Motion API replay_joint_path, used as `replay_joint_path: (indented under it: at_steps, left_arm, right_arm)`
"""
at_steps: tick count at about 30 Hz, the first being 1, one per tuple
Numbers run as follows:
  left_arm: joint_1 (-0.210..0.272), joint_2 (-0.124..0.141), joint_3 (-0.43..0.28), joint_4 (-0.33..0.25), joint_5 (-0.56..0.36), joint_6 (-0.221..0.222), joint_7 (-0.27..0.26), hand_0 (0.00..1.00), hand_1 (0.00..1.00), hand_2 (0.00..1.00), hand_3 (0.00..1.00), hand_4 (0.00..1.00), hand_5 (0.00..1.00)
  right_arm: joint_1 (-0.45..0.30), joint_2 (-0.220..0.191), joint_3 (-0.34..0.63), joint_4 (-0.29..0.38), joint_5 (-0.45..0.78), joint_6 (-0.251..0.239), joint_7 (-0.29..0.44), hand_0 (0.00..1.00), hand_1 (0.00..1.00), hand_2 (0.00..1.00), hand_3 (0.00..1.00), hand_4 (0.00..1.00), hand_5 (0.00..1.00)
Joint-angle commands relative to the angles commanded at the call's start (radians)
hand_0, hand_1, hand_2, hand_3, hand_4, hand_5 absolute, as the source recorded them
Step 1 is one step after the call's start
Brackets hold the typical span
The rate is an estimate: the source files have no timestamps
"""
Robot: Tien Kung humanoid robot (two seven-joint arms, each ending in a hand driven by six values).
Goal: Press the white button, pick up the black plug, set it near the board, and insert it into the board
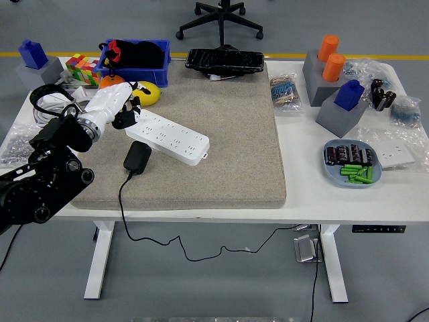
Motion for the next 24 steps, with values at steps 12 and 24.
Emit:
replay_joint_path:
  at_steps: [12, 24]
  left_arm:
    - [-0.132, -0.04, 0.24, 0.179, -0.038, -0.052, 0.029, 0.026, 0.02, 0.226, 0.699, 0.002, 0.002]
    - [-0.172, -0.085, 0.37, 0.315, -0.108, -0.064, 0.051, 0.013, 0.015, 0.224, 0.698, 0.002, 0.002]
  right_arm:
    - [0.002, -0.007, -0.006, 0.0, 0.009, 0.0, -0.002, 0.879, 0.775, 0.727, 0.752, 0.897, 0.731]
    - [0.002, -0.005, -0.017, 0.0, 0.021, 0.001, -0.003, 0.878, 0.771, 0.722, 0.751, 0.896, 0.729]
